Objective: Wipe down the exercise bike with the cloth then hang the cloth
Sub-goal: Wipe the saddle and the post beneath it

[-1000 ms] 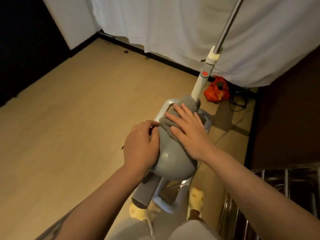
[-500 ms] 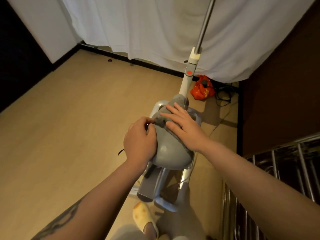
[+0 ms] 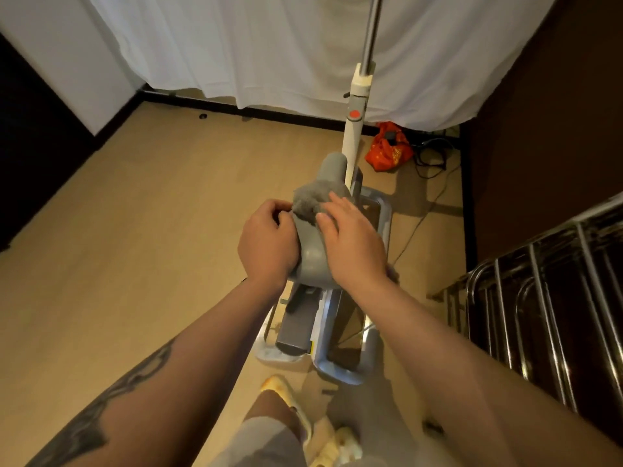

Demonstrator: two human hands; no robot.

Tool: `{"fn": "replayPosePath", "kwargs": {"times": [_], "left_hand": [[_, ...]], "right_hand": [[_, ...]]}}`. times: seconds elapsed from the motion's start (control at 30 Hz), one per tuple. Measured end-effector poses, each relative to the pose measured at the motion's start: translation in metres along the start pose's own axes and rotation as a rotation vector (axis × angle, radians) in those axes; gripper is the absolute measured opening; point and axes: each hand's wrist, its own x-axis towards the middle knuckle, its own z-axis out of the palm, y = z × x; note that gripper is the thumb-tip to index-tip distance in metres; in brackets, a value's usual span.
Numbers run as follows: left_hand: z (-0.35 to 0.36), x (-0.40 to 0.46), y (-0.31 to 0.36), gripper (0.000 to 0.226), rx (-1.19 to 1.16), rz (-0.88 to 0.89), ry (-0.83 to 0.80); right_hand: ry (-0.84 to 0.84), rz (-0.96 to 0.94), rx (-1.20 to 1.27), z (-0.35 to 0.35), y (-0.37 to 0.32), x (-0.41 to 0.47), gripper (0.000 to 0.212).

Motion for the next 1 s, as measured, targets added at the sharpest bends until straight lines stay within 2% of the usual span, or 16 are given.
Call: {"fn": "replayPosePath", "kwargs": {"times": [0.07,0.13,0.23,0.27,0.37,0.47,0.57,0.7,0.8,0.9,1.0], "left_hand": [[0.0,0.001,-0.003,0.027,-0.018,0.012,-0.012],[0.0,0.003,-0.003,0.028,-0.015,0.024,-0.017],[-0.001,0.004,-0.003,0.029,-0.014,0.054,-0.038],[-0.001,0.005,-0.004,0.03,-0.021,0.064,-0.056],[-0.001,0.009,-0.01,0.036,-0.009,0.12,-0.14],[-0.005,0.013,-0.015,0.042,0.003,0.286,-0.273],[-0.014,0.025,-0.027,0.047,0.048,0.573,-0.464],[-0.021,0.073,-0.025,0.05,0.161,1.037,-0.87],[-0.007,0.106,-0.008,0.044,0.255,1.266,-1.026],[0.007,0.111,-0.008,0.041,0.126,1.264,-1.11],[0.014,0.113,-0.018,0.04,0.001,1.199,-1.127]], "right_hand": [[0.073,-0.071,-0.083,0.013,-0.001,-0.028,0.038],[0.03,-0.107,-0.08,0.011,0.004,-0.021,0.039],[-0.032,0.026,0.1,-0.002,0.009,0.013,0.04],[0.022,0.073,0.15,-0.001,0.008,0.01,0.039],[0.364,0.231,0.208,0.025,-0.004,-0.031,0.038],[0.504,0.402,0.343,0.038,-0.008,-0.033,0.029],[0.602,0.644,0.457,0.025,-0.008,-0.01,0.039],[0.823,0.622,0.615,0.068,-0.035,-0.039,0.035],[1.028,0.68,0.711,0.069,-0.042,-0.028,0.033],[1.12,0.829,0.835,0.051,-0.034,-0.018,0.03],[1.209,0.768,0.652,0.083,-0.059,-0.022,0.038]]}}
